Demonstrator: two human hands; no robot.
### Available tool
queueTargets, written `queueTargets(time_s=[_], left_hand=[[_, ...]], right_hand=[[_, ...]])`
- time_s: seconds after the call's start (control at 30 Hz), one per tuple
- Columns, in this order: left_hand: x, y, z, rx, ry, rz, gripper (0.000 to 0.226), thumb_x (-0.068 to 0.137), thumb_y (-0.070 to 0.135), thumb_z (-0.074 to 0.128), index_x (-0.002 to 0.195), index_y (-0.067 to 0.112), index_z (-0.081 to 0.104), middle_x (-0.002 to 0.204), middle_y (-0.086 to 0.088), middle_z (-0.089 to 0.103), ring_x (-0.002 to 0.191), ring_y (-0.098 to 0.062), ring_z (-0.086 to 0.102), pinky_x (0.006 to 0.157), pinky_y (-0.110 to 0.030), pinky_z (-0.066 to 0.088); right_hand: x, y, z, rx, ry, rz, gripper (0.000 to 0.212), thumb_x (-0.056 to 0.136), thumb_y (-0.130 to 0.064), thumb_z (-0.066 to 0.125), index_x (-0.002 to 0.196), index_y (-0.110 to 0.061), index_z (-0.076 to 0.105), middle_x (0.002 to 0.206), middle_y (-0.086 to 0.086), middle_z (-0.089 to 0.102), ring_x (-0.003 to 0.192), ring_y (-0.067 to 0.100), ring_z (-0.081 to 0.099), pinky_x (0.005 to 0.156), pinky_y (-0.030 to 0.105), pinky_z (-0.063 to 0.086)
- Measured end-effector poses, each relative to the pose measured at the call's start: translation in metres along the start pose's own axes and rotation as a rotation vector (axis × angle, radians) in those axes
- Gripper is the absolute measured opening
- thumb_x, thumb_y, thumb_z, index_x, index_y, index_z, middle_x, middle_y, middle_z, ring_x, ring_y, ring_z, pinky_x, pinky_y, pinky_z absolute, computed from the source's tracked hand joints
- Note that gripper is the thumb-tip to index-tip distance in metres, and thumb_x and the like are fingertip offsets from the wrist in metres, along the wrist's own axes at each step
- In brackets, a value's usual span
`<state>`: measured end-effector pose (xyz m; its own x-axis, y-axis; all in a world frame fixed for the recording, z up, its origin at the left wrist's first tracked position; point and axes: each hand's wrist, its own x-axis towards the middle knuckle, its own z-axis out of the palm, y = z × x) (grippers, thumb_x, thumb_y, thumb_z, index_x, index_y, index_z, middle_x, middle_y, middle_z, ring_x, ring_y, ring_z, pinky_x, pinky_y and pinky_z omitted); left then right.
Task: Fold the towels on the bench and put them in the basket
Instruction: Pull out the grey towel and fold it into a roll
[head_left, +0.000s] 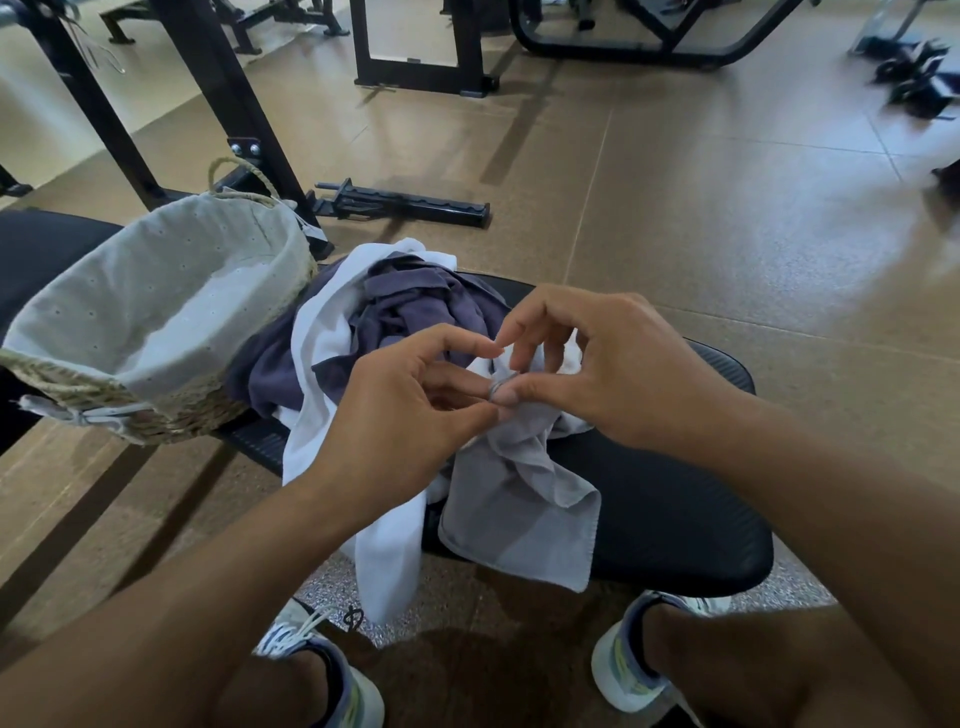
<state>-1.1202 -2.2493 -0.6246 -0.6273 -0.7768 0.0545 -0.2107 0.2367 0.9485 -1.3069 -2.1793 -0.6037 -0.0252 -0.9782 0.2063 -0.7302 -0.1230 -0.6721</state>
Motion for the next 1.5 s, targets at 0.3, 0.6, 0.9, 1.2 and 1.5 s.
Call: queueTargets(time_s=[0.3,0.6,0.9,1.2,1.5], left_hand=[[0.003,-0.001,-0.001,0.062,0.005,0.002,0.038,0.069,0.004,0.09,0.095,0.02,0.068,0.077,0.0,0.076,0.07,-0.01,0.073,0.073,-0.032,0.061],[0.001,-0.002,-0.002,0.109,-0.031,0.018,0.045,0.066,0.008,0.091,0.1,0.025,0.068,0.076,0.001,0.072,0.074,-0.014,0.07,0.073,-0.043,0.061],[0.002,0.0,-0.002,0.098,-0.033,0.014,0.043,0.066,0.006,0.091,0.099,0.023,0.069,0.075,0.002,0.071,0.072,-0.012,0.068,0.071,-0.041,0.061],[0.003,-0.001,-0.004,0.061,-0.083,-0.021,0.045,0.065,0.006,0.091,0.102,0.02,0.07,0.074,0.002,0.072,0.071,-0.014,0.069,0.079,-0.042,0.061],[0.005,-0.002,-0.01,0.061,-0.13,-0.061,0.032,0.072,0.013,0.088,0.099,0.019,0.072,0.08,0.001,0.076,0.075,-0.011,0.072,0.072,-0.023,0.059]], right_hand=[[0.003,0.018,-0.003,-0.098,-0.151,-0.029,0.013,0.081,-0.047,0.077,0.092,-0.042,0.073,0.101,-0.025,0.067,0.108,0.003,0.053,0.096,0.026,0.042],[0.004,0.014,-0.003,-0.112,-0.215,-0.002,0.01,0.084,-0.045,0.074,0.084,-0.041,0.065,0.096,-0.024,0.062,0.103,-0.013,0.047,0.082,0.005,0.033],[0.003,0.01,-0.006,-0.107,-0.252,-0.019,0.02,0.086,-0.039,0.076,0.086,-0.049,0.059,0.093,-0.018,0.066,0.103,0.002,0.055,0.084,0.022,0.042],[0.001,0.01,-0.006,-0.054,-0.272,-0.015,0.016,0.087,-0.04,0.074,0.103,-0.042,0.071,0.087,-0.016,0.066,0.102,0.004,0.054,0.088,0.031,0.046],[0.002,0.009,-0.007,-0.017,-0.248,-0.029,0.005,0.087,-0.044,0.073,0.09,-0.044,0.07,0.088,-0.022,0.065,0.102,0.004,0.056,0.09,0.032,0.047]])
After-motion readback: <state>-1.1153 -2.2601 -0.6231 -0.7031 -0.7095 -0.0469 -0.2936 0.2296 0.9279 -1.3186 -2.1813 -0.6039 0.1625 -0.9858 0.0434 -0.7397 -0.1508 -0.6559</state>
